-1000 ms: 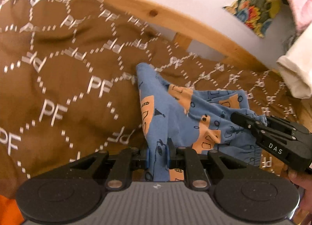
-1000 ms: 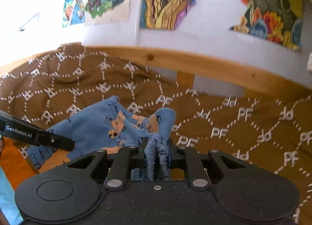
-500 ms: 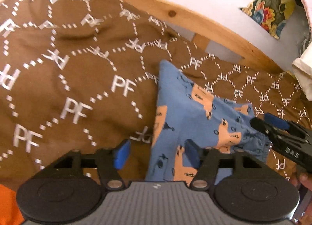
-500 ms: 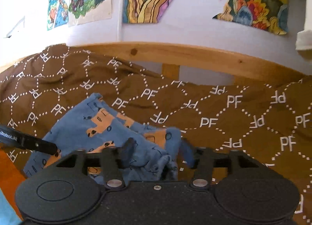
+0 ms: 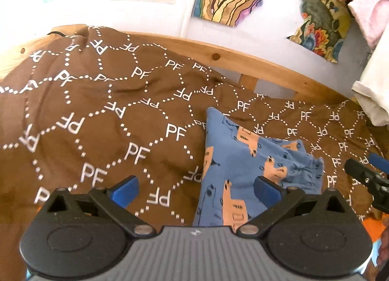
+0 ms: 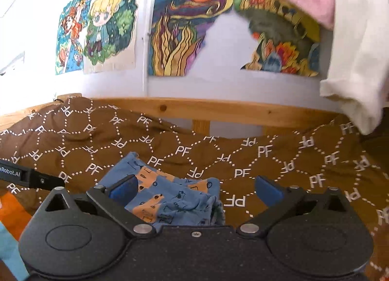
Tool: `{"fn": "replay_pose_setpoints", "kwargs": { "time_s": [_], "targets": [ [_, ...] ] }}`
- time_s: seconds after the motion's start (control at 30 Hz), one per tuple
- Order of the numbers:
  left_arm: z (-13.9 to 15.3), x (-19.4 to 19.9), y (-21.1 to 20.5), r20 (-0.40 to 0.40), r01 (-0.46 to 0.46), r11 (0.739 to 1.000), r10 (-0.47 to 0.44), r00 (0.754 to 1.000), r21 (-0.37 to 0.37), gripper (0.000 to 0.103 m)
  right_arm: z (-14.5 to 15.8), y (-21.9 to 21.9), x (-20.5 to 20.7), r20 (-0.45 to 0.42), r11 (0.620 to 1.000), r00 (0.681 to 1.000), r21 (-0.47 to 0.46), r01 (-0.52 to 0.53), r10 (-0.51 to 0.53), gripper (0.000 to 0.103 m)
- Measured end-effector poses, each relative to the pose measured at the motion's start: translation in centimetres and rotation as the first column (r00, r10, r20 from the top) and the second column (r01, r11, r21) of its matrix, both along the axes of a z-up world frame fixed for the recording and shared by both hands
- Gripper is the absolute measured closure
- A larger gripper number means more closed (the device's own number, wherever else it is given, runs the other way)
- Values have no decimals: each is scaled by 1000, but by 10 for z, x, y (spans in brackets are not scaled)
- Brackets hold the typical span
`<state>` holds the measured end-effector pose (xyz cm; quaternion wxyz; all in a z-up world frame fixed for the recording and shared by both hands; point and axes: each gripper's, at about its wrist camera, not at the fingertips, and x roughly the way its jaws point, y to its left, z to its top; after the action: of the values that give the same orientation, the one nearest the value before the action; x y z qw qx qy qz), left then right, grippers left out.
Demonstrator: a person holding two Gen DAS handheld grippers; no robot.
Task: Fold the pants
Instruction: 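Open both grippers and release the folded pants on the blanket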
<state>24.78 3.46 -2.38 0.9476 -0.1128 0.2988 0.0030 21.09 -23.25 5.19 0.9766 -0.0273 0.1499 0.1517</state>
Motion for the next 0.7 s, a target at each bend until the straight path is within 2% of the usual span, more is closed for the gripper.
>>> {"fn": "replay_pose_setpoints", "kwargs": {
  "time_s": [0.23,0.53,0.7],
  "targets": [
    [0,-44,0,26,-5,1000,4,1000,27,0,5,3,-53,9,1000,1000,3,19,-19,1],
    [-12,-89,12,3,-8,998,7,1000,63,0,-12,12,-105,-71,1000,997,7,24,-24,1],
    [-26,-108,19,38,-29,994,25,999,107,0,-23,20,-122,-95,999,995,7,36,-36,1]
  ]
}}
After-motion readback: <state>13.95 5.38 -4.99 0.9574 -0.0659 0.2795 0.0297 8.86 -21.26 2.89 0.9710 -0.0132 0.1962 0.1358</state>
